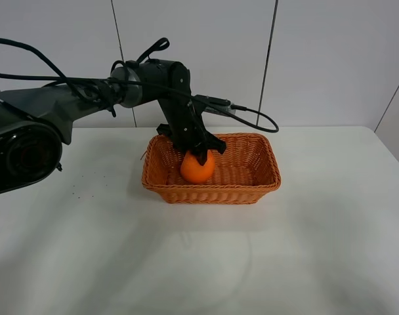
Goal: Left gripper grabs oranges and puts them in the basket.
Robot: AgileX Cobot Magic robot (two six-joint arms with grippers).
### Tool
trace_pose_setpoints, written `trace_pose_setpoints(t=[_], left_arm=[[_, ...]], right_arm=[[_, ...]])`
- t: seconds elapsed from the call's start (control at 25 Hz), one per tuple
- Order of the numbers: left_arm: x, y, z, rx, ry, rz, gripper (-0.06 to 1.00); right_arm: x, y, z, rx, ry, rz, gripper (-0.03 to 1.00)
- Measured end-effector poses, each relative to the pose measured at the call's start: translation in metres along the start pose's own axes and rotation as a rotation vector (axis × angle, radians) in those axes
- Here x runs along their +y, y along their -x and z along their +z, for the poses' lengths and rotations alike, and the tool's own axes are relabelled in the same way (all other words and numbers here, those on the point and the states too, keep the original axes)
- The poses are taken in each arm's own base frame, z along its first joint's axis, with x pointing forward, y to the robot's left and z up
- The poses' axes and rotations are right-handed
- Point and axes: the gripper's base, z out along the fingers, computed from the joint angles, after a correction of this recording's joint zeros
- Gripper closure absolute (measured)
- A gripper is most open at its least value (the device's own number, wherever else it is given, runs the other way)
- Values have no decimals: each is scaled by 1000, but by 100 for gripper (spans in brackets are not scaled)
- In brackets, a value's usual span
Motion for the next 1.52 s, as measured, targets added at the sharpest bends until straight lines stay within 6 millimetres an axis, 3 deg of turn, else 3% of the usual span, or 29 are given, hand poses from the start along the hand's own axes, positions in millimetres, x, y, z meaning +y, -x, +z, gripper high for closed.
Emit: trace_pose_setpoints(t=[0.08,0.2,0.44,0.8,1.12,1.52], left_arm=[[0,-2,0,19,-1,1,27],[0,-4,0,45,-2,4,15],[-1,-2,-14,87,-5,10,11],[8,10,-91,-49,2,22,11],[67,2,-103,-38,66,-79,11],[213,-40,-121,-59,186,-366,11]], right_arm=[[0,0,0,0,0,0,27],[0,0,0,0,0,0,27],[0,0,0,0,0,0,27],[0,0,0,0,0,0,27],[0,0,0,0,0,0,27],[0,0,0,0,0,0,27]])
